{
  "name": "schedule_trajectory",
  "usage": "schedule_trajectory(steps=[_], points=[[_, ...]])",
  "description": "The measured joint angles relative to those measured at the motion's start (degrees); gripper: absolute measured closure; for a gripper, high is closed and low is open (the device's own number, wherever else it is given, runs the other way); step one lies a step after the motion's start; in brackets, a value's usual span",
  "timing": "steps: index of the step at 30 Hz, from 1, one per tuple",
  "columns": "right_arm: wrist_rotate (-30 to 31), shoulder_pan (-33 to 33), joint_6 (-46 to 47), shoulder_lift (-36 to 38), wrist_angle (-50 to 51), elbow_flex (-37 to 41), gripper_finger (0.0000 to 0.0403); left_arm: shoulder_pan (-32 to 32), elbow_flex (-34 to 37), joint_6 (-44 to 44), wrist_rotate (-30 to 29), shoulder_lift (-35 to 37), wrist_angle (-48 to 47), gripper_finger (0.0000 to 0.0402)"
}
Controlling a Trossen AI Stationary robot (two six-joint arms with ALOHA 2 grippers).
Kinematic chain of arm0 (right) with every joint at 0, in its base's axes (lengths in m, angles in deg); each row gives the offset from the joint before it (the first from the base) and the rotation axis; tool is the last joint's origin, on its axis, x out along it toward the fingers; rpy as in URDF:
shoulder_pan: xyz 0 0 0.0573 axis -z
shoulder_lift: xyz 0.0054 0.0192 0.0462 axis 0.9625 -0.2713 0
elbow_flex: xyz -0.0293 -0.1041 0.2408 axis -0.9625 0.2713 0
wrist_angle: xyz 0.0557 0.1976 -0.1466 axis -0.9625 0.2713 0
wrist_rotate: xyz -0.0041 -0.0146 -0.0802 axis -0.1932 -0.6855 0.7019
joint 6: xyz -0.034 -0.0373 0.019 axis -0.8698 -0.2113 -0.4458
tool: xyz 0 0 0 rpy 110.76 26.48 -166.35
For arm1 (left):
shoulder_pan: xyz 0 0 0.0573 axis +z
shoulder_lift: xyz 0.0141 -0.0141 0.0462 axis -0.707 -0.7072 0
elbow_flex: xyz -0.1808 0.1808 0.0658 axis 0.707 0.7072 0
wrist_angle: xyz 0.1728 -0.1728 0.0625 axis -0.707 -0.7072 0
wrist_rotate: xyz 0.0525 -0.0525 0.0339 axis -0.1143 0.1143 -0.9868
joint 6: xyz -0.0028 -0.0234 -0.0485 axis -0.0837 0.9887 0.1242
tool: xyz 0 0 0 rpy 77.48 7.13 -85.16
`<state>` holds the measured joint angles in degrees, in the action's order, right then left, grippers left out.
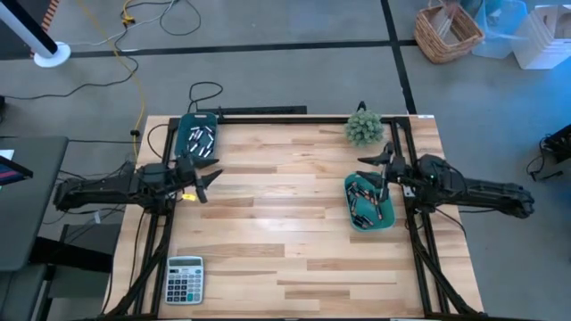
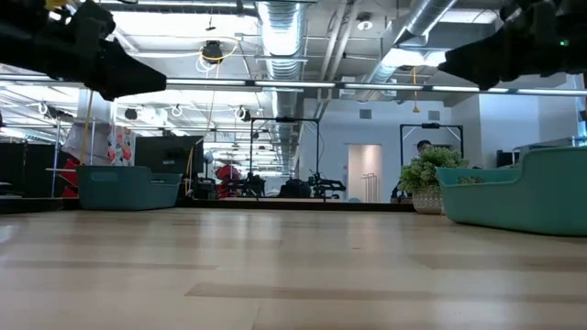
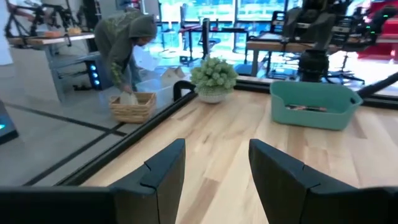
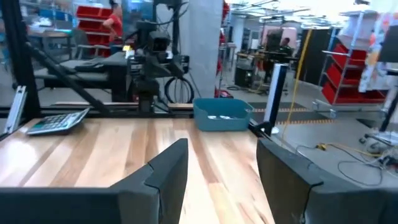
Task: Sort batteries
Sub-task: Return to Home Position
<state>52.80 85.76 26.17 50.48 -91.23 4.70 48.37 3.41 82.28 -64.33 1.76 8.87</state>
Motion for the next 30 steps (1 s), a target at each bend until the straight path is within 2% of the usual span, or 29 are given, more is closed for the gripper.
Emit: schedule_trajectory(steps=[6,9,12,15,18,27,30], points=[[6.12,-3.55,0.51,4.96,4.36,1.13,0.0201,-2.57,0.58,1.12,-0.72,5.81,-4.77,0.0230],[7.02,-5.49,0.66,5.82,5.33,1.11,0.0201,-4.12,0.66,2.18,-1.83,7.93,-8.10,0.0230],[11.18,-8.07,0.70,5.60,7.42,1.11,0.0209,-5.98,0.66,2.29,-2.58,9.49,-8.47,0.0230],[15.36,-10.61,0.63,5.70,9.37,1.11,0.0223,-7.88,0.66,2.05,-4.59,10.58,-10.14,0.0230],[16.69,-12.95,-0.07,6.43,8.86,1.09,0.0239,-9.64,0.66,2.23,-6.94,11.76,-12.43,0.0230],[18.35,-16.66,-1.38,12.04,13.39,1.28,0.0294,-13.86,0.86,2.23,-7.33,12.46,-12.35,0.0232],[18.36,-17.25,-2.33,14.94,13.12,3.14,0.0324,-14.74,2.41,1.41,-7.78,12.46,-10.37,0.0248]])
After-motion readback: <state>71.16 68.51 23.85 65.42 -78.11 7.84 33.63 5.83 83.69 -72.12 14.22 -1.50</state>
